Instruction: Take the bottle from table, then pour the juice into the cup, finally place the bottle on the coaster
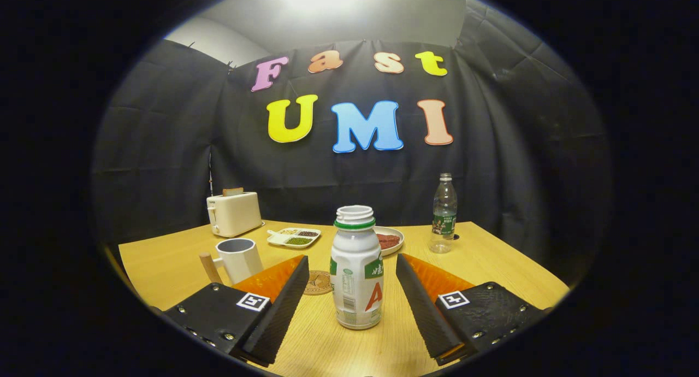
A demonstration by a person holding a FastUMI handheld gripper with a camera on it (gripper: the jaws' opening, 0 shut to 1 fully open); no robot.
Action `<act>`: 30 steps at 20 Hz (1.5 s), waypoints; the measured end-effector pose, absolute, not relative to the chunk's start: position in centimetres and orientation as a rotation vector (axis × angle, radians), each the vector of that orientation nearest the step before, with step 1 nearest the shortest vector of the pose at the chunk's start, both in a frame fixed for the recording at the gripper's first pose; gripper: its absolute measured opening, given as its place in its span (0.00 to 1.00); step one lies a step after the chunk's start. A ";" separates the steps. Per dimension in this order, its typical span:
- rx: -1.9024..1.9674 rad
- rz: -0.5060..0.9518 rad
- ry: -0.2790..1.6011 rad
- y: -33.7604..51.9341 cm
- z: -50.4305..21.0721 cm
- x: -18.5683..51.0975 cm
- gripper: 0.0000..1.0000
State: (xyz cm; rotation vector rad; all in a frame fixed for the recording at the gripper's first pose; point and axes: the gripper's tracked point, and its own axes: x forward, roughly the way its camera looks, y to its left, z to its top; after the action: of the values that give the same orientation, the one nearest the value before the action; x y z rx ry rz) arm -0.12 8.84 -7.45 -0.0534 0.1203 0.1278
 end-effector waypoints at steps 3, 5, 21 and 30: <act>-0.051 0.120 0.149 8.7 -9.1 0.9 0.97; -0.052 0.118 0.162 8.8 -9.8 1.5 0.97; -0.096 0.060 0.232 8.0 -12.7 3.2 0.69; -0.387 -0.023 0.213 7.6 -10.4 3.4 0.65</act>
State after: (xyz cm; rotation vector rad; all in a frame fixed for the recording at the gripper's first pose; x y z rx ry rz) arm 3.43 7.58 -10.40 -0.3867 0.2131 -0.0234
